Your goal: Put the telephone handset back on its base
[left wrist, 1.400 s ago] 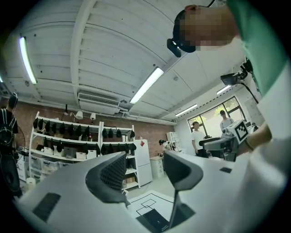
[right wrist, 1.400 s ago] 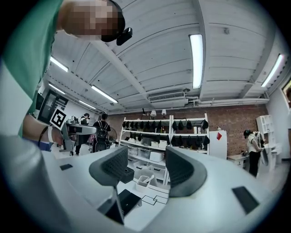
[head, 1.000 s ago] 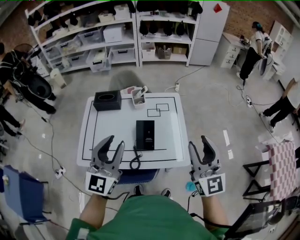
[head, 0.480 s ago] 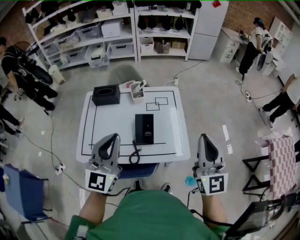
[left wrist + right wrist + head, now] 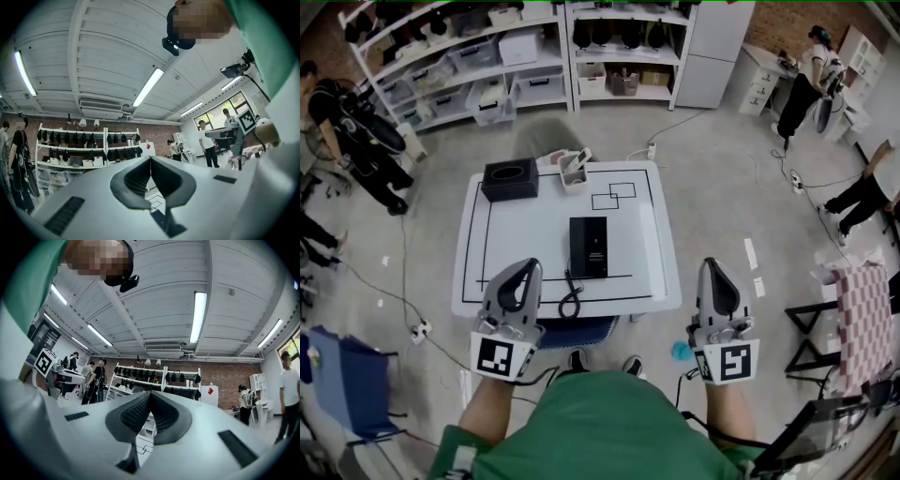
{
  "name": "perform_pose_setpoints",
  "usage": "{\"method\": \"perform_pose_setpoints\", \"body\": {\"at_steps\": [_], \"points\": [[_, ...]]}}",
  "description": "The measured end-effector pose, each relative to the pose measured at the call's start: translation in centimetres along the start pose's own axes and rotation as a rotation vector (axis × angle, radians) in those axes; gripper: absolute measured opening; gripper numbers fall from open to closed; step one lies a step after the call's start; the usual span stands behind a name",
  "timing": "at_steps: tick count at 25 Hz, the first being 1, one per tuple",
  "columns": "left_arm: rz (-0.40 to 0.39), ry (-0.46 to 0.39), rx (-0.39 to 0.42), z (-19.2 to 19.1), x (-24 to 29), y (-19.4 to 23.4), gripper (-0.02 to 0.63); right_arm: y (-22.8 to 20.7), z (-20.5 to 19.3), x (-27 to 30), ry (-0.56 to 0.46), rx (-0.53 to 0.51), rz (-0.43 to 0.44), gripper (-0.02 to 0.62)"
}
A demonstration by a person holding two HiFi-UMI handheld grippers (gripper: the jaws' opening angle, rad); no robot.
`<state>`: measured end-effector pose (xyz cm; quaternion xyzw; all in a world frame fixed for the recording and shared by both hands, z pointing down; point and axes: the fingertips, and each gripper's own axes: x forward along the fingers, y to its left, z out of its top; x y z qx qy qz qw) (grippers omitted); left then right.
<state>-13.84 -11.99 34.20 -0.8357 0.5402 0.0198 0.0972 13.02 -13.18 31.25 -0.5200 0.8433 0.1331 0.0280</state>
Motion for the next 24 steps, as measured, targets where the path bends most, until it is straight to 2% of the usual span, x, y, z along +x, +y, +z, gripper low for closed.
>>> {"method": "perform_pose_setpoints", "body": {"at_steps": [24], "points": [[-0.018,0.02,0.003,-1.0,0.9,0.7,0.02,0.2,-0.2,0.7,0.007,-0.015,-0.001,0.021]]}}
